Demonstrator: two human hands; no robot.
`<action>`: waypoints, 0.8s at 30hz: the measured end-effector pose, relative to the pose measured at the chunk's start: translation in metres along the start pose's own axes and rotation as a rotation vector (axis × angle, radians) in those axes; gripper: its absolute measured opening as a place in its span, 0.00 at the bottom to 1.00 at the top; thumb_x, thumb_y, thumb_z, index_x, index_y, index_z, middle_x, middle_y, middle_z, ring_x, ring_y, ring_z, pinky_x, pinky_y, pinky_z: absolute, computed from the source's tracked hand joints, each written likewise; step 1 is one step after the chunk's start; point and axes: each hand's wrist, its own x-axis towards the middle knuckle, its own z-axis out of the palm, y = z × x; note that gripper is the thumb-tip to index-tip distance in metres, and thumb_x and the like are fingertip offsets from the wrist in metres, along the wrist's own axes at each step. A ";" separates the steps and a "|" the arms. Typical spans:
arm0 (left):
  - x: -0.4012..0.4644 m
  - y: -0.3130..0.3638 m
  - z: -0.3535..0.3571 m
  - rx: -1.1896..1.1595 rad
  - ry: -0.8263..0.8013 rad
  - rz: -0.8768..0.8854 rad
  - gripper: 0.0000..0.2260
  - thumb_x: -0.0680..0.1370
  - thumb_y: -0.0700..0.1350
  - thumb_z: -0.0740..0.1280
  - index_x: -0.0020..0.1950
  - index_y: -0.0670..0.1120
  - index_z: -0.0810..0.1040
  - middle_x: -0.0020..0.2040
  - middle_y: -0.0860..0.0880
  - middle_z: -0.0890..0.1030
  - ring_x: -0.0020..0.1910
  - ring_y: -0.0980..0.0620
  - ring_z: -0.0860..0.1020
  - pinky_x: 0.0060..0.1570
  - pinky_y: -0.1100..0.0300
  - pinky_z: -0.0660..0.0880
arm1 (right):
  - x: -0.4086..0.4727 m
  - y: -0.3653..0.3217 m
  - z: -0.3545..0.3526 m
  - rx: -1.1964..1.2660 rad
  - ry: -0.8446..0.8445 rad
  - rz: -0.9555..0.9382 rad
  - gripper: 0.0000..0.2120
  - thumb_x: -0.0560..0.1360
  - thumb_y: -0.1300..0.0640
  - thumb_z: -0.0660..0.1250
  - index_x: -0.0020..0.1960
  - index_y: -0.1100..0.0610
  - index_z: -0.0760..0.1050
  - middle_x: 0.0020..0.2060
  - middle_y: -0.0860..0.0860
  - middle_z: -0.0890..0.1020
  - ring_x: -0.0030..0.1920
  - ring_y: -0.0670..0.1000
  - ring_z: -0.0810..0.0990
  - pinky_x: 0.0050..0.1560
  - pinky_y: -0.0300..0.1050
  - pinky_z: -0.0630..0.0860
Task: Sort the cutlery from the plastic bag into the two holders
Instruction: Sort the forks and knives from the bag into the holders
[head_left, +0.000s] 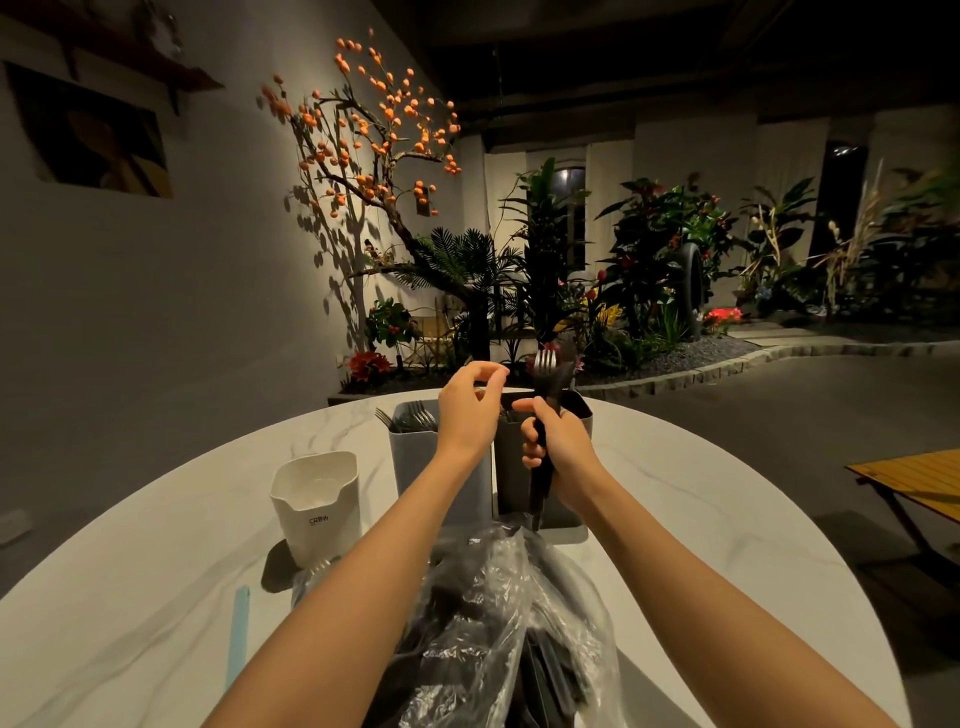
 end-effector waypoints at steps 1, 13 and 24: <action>0.000 0.002 0.000 -0.018 -0.029 -0.031 0.09 0.81 0.46 0.62 0.52 0.45 0.80 0.48 0.47 0.81 0.44 0.50 0.79 0.44 0.60 0.74 | -0.001 0.000 0.001 -0.004 -0.038 -0.007 0.13 0.83 0.55 0.54 0.53 0.59 0.76 0.27 0.49 0.68 0.24 0.44 0.64 0.25 0.37 0.62; -0.015 0.008 -0.034 -0.129 -0.202 -0.250 0.13 0.82 0.47 0.62 0.46 0.39 0.78 0.44 0.37 0.82 0.40 0.47 0.77 0.37 0.57 0.74 | -0.024 -0.002 0.024 0.028 -0.402 0.152 0.16 0.83 0.52 0.54 0.50 0.62 0.75 0.36 0.54 0.80 0.33 0.49 0.78 0.36 0.42 0.78; -0.021 0.014 -0.054 -0.139 -0.115 -0.442 0.19 0.84 0.55 0.49 0.58 0.40 0.69 0.42 0.45 0.81 0.34 0.51 0.79 0.33 0.62 0.74 | -0.031 0.006 0.056 -0.405 -0.479 0.189 0.14 0.84 0.48 0.52 0.51 0.58 0.68 0.34 0.54 0.76 0.28 0.48 0.71 0.31 0.39 0.71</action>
